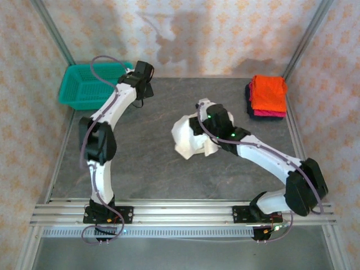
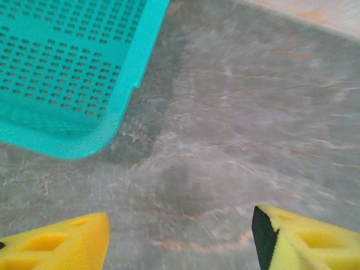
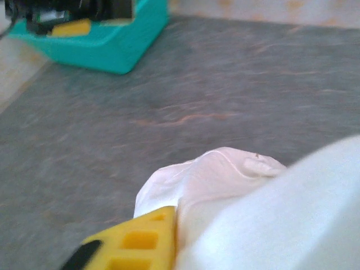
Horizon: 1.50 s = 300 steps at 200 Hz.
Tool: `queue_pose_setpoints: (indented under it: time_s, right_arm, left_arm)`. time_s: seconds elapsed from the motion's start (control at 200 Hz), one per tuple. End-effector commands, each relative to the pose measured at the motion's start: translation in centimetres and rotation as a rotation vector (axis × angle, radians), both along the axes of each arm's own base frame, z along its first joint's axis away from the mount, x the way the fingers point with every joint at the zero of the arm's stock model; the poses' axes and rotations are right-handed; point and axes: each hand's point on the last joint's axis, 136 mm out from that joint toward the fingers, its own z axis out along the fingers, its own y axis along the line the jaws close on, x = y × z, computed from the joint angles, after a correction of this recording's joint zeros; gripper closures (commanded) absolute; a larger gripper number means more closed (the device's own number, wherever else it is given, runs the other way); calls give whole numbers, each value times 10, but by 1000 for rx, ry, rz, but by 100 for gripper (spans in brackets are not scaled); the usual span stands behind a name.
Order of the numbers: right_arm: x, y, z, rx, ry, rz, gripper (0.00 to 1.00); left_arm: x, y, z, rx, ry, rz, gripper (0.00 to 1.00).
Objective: Fold and stack the t-shirts
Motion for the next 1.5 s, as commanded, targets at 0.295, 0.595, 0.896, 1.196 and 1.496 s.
queue_pose_setpoints:
  time_s: [0.295, 0.595, 0.896, 1.196, 1.496]
  right_arm:
    - [-15, -53, 5, 22, 162, -190, 5]
    - [-8, -81, -38, 109, 335, -411, 9]
    - [43, -23, -45, 102, 384, -298, 19]
    - [59, 17, -64, 66, 437, -228, 34]
    - [59, 8, -66, 35, 430, -258, 52]
  left_arm:
    - [-128, 6, 41, -45, -186, 2, 26]
    - [-206, -79, -22, -125, -116, -166, 5]
    - [-240, -123, -98, -271, -30, -149, 0]
    - [-257, -134, -153, -366, 76, -56, 10]
    - [-250, -146, -167, -379, 83, -65, 72]
